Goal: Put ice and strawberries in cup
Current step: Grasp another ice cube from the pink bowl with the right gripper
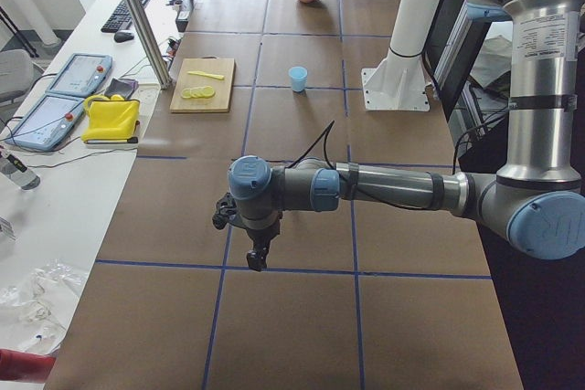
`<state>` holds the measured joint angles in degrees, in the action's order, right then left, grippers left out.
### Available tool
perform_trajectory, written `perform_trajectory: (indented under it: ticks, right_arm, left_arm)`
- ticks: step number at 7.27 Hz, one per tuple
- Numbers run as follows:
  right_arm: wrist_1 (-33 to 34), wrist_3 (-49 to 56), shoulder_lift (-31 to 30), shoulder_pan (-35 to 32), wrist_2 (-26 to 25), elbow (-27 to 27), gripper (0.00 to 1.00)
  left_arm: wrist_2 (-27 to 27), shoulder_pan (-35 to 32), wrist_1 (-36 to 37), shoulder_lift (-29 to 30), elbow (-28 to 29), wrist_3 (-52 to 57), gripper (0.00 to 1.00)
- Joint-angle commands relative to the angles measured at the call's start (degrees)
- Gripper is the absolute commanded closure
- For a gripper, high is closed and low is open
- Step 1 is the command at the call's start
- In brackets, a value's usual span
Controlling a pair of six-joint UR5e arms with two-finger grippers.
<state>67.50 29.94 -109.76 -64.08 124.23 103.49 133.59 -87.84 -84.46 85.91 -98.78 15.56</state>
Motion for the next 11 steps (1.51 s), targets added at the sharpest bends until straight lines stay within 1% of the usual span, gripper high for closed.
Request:
perform_trajectory:
  ticks: [1,3,5,6,8,9,11]
  right_arm:
    - [0.0,0.1,-0.1,0.0,0.0,0.0,0.52]
    - [-0.1,0.0,0.3,0.0,0.1,0.3,0.7]
    - [-0.2,-0.1,0.6,0.0,0.7,0.7,0.93]
    - [0.5,-0.4,0.6,-0.3,1.1,2.9,0.96]
    - [7.9,-3.5,0.9,-2.5,2.9,9.0,0.98]
    - [8.3,-12.4,2.1,-3.1,3.0,10.1,0.99]
    - [8.1,-36.8,5.4,-3.0,4.3,11.5,0.99]
  left_arm:
    - [0.0,0.0,0.0,0.0,0.0,0.0,0.0]
    - [0.0,0.0,0.0,0.0,0.0,0.0,0.0]
    - [0.0,0.0,0.0,0.0,0.0,0.0,0.0]
    - [0.0,0.0,0.0,0.0,0.1,0.0,0.0]
    - [0.0,0.0,0.0,0.0,0.1,0.0,0.0]
    - [0.0,0.0,0.0,0.0,0.1,0.1,0.0]
    - [0.0,0.0,0.0,0.0,0.1,0.1,0.0]
